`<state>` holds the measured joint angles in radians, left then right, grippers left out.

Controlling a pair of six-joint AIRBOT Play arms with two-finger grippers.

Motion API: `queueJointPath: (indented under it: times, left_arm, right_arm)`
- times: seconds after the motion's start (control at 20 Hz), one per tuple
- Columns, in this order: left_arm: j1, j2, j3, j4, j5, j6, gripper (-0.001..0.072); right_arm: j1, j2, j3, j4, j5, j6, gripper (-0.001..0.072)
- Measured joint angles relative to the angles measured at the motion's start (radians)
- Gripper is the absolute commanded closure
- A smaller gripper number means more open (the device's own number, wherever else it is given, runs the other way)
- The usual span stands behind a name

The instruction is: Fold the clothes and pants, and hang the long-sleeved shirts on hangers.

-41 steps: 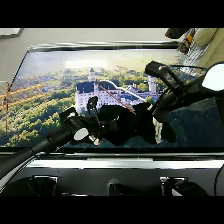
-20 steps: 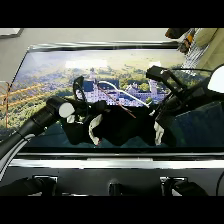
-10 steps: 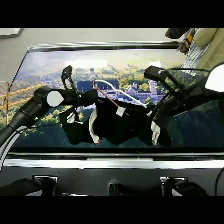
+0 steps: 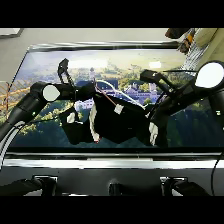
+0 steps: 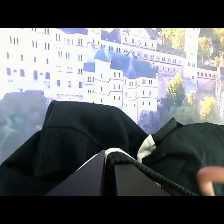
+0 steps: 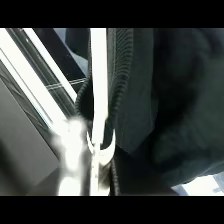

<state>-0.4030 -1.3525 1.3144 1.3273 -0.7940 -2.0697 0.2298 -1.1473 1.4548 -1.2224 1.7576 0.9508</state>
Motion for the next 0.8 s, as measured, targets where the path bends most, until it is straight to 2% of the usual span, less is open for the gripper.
queueJointPath:
  times: [0.2, 0.8]
  left_arm:
    - [0.018, -0.010, 0.006, 0.000, 0.027, 0.004, 0.0677]
    - [0.052, -0.019, 0.064, 0.010, 0.056, 0.041, 0.0677]
  right_arm:
    - [0.000, -0.003, 0.000, 0.000, 0.017, -0.006, 0.0668]
    - [0.000, -0.026, 0.000, -0.011, -0.047, -0.005, 0.0668]
